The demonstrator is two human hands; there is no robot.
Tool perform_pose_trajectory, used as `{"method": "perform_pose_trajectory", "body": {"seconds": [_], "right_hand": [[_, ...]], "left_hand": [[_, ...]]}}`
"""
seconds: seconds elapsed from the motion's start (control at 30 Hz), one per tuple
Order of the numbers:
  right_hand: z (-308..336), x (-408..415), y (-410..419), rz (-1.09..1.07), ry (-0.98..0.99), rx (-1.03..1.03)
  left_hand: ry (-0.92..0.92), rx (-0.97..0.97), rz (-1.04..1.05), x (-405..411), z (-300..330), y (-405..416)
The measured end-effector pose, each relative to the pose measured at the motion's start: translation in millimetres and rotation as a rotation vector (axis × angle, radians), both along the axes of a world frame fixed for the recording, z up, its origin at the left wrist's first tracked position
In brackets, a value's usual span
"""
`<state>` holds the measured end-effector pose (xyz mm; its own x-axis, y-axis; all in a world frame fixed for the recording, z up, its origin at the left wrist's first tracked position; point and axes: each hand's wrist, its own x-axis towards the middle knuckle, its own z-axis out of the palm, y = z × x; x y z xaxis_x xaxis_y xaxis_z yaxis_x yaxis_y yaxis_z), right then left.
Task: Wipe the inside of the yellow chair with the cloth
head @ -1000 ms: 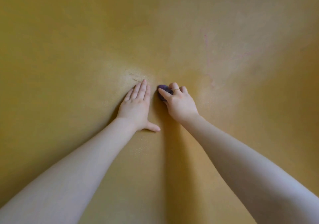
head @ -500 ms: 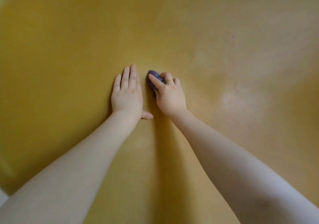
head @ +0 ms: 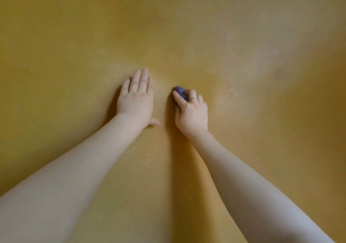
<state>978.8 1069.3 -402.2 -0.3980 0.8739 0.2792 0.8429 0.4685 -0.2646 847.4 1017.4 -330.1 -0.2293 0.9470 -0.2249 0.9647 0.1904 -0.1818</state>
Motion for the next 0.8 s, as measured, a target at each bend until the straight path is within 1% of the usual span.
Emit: {"method": "perform_pose_trajectory", "body": {"seconds": [0.1, 0.17, 0.23, 0.33, 0.4, 0.47, 0.57, 0.7, 0.8], "right_hand": [[-1.2, 26.3, -6.1, 0.155, -0.070, 0.053], [4.7, 47.9, 7.2, 0.165, -0.129, 0.068], [13.0, 78.1, 31.2, 0.057, -0.151, 0.076], [24.9, 150.8, 75.6, -0.201, -0.177, 0.154], [29.1, 177.5, 90.1, -0.286, -0.166, 0.204], [23.0, 167.9, 89.0, -0.317, -0.108, 0.151], [9.4, 130.4, 71.5, -0.367, 0.053, 0.091], [-2.8, 88.5, 34.2, -0.206, 0.120, 0.089], [-1.2, 71.8, 15.2, -0.019, 0.048, 0.039]], "left_hand": [[-0.109, -0.031, -0.109, 26.7, -11.8, 13.6], [-0.138, -0.027, -0.160, 43.8, -21.7, 23.7], [-0.145, -0.020, -0.205, 55.6, -30.1, 30.2], [-0.150, -0.061, -0.246, 69.1, -41.9, 37.0], [-0.169, -0.063, -0.238, 69.8, -45.0, 38.6], [-0.192, -0.055, -0.227, 69.2, -46.2, 38.2], [-0.206, -0.051, -0.214, 72.1, -46.2, 38.6], [-0.206, -0.039, -0.212, 75.4, -44.6, 38.4], [-0.219, -0.033, -0.209, 74.8, -43.6, 37.9]]}}
